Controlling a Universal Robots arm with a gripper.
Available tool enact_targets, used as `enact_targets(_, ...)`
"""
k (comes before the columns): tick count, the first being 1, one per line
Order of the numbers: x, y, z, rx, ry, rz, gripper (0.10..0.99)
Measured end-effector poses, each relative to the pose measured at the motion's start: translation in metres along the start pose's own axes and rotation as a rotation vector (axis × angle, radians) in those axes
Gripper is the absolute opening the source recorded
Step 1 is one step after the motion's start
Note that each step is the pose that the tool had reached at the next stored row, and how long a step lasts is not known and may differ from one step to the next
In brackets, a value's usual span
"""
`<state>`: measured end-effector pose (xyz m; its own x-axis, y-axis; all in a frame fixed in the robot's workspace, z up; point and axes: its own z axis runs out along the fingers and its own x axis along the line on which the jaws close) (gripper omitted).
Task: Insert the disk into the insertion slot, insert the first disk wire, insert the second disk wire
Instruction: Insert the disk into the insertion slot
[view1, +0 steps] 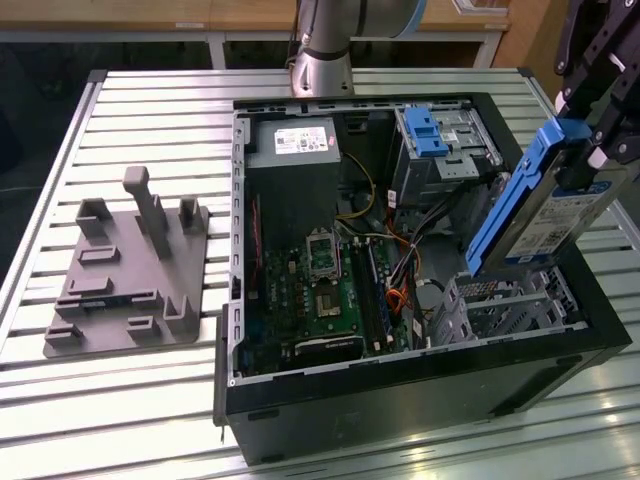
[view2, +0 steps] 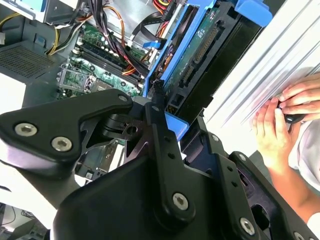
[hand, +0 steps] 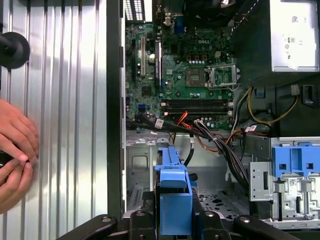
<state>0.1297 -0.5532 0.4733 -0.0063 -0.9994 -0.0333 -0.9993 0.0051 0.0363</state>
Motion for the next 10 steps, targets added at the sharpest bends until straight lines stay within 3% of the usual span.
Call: enact_targets(10,0.0003,-0.0003,0.0094,0.000,0.0024,-0.006,0.365)
